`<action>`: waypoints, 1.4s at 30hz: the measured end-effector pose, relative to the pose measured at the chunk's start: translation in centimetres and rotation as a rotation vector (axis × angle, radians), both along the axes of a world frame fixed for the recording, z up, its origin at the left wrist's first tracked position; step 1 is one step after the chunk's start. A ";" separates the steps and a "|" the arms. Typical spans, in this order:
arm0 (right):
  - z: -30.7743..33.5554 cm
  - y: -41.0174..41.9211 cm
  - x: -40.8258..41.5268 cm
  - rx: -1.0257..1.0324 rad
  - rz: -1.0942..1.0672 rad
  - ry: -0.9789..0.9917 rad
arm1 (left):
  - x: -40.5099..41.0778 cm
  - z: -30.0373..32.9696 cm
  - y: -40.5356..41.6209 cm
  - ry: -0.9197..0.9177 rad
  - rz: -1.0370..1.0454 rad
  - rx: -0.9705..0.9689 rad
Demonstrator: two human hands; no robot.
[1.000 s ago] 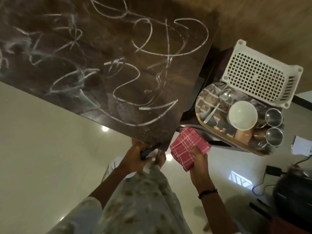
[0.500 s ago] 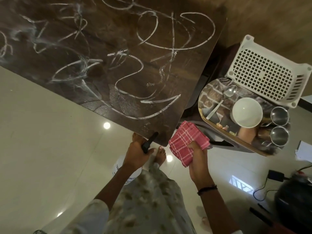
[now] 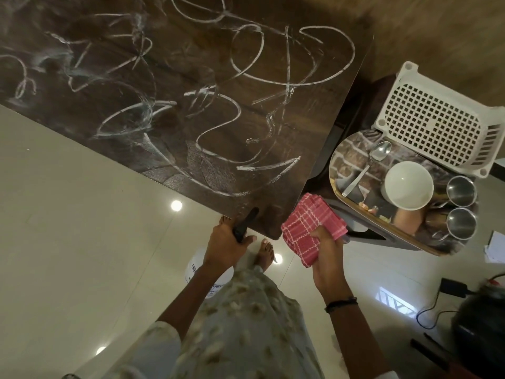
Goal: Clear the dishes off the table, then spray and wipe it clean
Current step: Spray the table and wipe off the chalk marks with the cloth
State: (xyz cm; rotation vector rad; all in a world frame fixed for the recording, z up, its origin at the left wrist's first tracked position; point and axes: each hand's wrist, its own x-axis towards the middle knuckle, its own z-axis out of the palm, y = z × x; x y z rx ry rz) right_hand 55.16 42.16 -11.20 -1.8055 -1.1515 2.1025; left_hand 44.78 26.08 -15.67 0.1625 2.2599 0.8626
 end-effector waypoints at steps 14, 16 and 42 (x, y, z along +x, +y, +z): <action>-5.0 -1.4 -3.6 1.006 1.030 -0.034 | -1.6 0.2 -3.2 0.000 -0.013 0.072; -7.1 -1.3 -3.4 1.163 1.394 -0.158 | -2.2 0.5 -3.4 0.030 -0.025 0.094; -9.8 -4.9 -9.0 1.157 1.334 -0.383 | -8.1 0.7 -3.0 0.057 -0.023 0.164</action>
